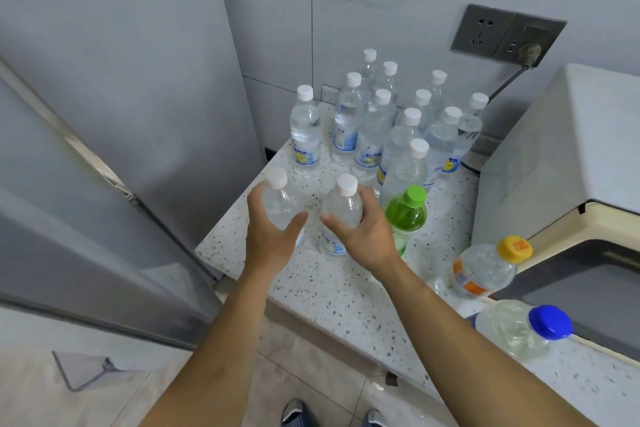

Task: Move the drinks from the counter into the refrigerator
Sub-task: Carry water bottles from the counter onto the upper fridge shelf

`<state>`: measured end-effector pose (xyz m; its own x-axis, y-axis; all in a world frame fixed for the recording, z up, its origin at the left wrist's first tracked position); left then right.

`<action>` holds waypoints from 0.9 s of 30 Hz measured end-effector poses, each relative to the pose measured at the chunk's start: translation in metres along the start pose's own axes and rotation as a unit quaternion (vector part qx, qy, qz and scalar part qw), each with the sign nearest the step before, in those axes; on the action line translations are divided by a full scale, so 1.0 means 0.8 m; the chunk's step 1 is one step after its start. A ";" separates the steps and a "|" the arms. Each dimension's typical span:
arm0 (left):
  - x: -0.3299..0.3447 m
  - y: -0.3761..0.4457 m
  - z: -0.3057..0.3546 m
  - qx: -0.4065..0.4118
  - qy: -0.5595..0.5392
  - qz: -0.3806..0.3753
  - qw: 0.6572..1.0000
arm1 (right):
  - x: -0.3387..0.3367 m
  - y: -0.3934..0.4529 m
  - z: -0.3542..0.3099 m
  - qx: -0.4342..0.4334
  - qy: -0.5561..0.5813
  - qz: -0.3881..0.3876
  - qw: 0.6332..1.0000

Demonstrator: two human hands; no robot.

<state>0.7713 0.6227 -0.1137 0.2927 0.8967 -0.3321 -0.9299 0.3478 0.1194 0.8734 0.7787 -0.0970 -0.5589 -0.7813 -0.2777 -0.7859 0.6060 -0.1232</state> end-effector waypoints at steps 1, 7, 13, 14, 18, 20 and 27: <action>0.003 -0.001 -0.008 -0.022 -0.005 0.003 1.000 | 0.003 0.000 0.010 0.019 -0.004 -0.002 1.000; 0.019 -0.018 -0.063 -0.093 -0.038 0.000 0.995 | 0.025 -0.001 0.054 0.070 -0.002 0.030 0.997; 0.016 -0.023 -0.074 -0.091 -0.059 -0.009 0.994 | 0.027 -0.026 0.068 0.049 0.032 0.057 0.997; 0.015 -0.028 -0.074 -0.087 -0.067 -0.017 0.994 | 0.026 -0.035 0.072 0.045 0.035 0.055 0.997; 0.007 -0.058 -0.072 -0.083 -0.098 -0.045 0.991 | 0.020 -0.071 0.082 0.050 0.043 0.058 0.996; 0.000 -0.075 -0.070 -0.084 -0.102 -0.063 0.989 | 0.014 -0.088 0.084 0.054 0.049 0.057 0.996; -0.026 -0.166 -0.081 -0.136 -0.209 -0.115 0.962 | -0.009 -0.142 0.107 0.120 0.107 0.001 0.987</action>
<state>0.8745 0.5402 -0.1834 0.5088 0.8560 0.0919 -0.8370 0.5168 -0.1797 0.9891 0.7281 -0.1630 -0.6241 -0.7779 -0.0735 -0.7134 0.6057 -0.3524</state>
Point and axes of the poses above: each hand's wrist, its own y-axis towards the middle knuckle, its own x-axis out of the palm, z = x × y, the point moved 4 cm from there along y, towards the middle knuckle, and after that the axes turned 7 degrees about x, right-handed, at the moved point
